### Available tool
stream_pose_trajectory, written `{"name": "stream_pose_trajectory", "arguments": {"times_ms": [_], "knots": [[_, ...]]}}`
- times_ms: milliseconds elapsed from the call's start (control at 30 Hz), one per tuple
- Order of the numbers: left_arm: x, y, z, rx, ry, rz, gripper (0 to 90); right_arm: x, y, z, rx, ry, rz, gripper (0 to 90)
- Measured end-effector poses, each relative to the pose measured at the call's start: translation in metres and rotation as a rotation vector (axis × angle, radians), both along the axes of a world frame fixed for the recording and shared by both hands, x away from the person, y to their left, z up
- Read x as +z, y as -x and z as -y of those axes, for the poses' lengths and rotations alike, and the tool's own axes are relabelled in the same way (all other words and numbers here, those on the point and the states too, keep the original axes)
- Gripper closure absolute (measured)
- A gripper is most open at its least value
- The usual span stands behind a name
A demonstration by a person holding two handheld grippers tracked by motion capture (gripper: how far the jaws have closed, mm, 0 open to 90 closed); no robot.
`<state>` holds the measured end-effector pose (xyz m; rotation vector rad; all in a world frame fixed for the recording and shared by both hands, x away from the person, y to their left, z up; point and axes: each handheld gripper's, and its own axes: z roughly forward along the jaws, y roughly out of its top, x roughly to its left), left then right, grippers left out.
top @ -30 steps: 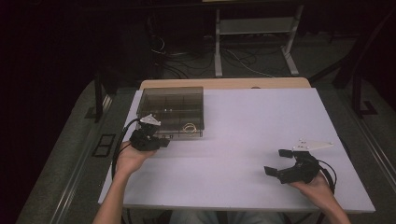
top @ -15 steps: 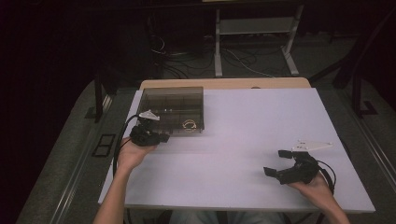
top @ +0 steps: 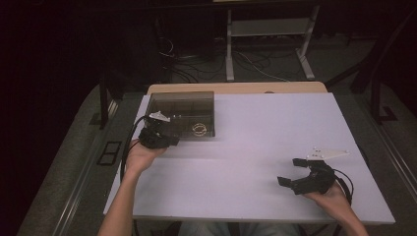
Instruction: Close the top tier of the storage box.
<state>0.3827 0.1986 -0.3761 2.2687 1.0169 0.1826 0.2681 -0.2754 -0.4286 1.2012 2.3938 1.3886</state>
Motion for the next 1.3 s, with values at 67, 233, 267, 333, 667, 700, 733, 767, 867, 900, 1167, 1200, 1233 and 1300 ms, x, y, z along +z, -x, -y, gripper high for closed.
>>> {"name": "stream_pose_trajectory", "arguments": {"times_ms": [67, 233, 267, 333, 667, 700, 733, 767, 867, 900, 1167, 1200, 1233, 1300], "knots": [[-0.001, -0.002, 0.000, -0.001, -0.003, 0.000, 88.5, 0.000, 0.000, 0.000, 0.000, 0.001, 0.005, 0.1], [-0.002, -0.004, 0.001, 0.007, -0.003, -0.004, 88.6, 0.000, 0.000, 0.001, -0.002, 0.000, 0.004, 0.0], [-0.001, -0.005, 0.000, 0.001, -0.010, -0.003, 88.6, 0.000, 0.000, 0.000, -0.002, 0.000, 0.003, 0.0], [0.000, -0.006, 0.001, 0.006, -0.008, -0.001, 88.6, 0.000, 0.000, 0.000, -0.001, 0.000, -0.001, 0.0], [0.002, -0.014, 0.002, 0.022, 0.001, 0.002, 88.6, 0.000, 0.000, 0.000, 0.000, 0.000, 0.004, 0.1], [0.002, -0.015, 0.001, 0.020, -0.001, -0.001, 88.5, 0.000, 0.000, 0.000, -0.001, 0.000, 0.005, 0.1], [0.002, -0.016, 0.001, 0.020, 0.000, 0.001, 88.5, 0.000, 0.000, 0.000, 0.000, 0.001, 0.006, 0.0], [0.003, -0.017, 0.001, 0.023, 0.000, 0.000, 88.6, 0.000, 0.000, 0.000, -0.001, 0.001, 0.006, 0.0], [0.002, -0.018, 0.002, 0.034, 0.006, -0.001, 88.5, 0.000, 0.000, 0.000, 0.000, 0.001, 0.004, 0.0], [0.003, -0.019, 0.002, 0.027, 0.000, -0.005, 88.6, 0.000, 0.000, 0.000, -0.001, 0.001, 0.004, 0.0], [0.002, -0.024, 0.002, 0.050, 0.015, -0.006, 88.5, 0.000, 0.001, 0.000, 0.000, -0.001, -0.004, 0.0], [0.002, -0.026, 0.001, 0.042, 0.008, -0.006, 88.5, 0.000, 0.001, 0.000, 0.000, 0.000, -0.003, 0.1], [0.002, -0.026, 0.001, 0.046, 0.011, -0.006, 88.6, 0.000, 0.001, 0.000, 0.000, 0.000, -0.004, 0.0], [0.002, -0.027, 0.000, 0.052, 0.016, -0.004, 88.5, 0.000, 0.001, 0.000, 0.001, 0.001, -0.004, 0.0]]}}
